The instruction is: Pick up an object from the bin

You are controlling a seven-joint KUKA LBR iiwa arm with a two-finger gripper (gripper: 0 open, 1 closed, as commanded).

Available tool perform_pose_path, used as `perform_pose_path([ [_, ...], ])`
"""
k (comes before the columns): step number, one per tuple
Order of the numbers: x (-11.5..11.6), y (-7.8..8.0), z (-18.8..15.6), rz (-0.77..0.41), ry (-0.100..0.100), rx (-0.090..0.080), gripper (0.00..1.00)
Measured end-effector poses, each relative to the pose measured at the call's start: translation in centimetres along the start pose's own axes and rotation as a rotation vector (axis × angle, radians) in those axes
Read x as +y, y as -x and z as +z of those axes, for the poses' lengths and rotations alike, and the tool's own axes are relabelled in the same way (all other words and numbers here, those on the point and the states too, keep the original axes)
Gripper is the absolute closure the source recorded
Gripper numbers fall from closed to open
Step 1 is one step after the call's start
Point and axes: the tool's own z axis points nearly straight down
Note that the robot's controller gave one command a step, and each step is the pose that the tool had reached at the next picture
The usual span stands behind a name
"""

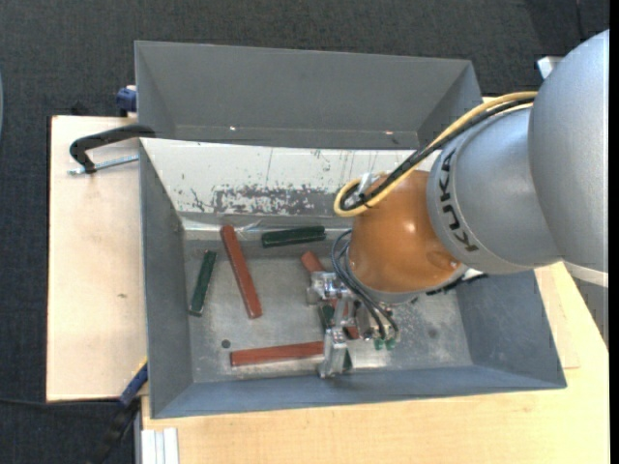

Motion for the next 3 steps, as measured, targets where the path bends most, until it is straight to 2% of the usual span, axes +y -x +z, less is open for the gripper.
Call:
perform_pose_path([
  [1, 0.6, 0.0, 0.0, -0.548, 0.001, -0.002, 1.0],
  [2, 0.6, 0.0, 0.0, -0.547, 0.001, -0.002, 1.0],
  [3, 0.6, 2.9, -13.7, -0.552, 0.001, -0.001, 1.0],
])
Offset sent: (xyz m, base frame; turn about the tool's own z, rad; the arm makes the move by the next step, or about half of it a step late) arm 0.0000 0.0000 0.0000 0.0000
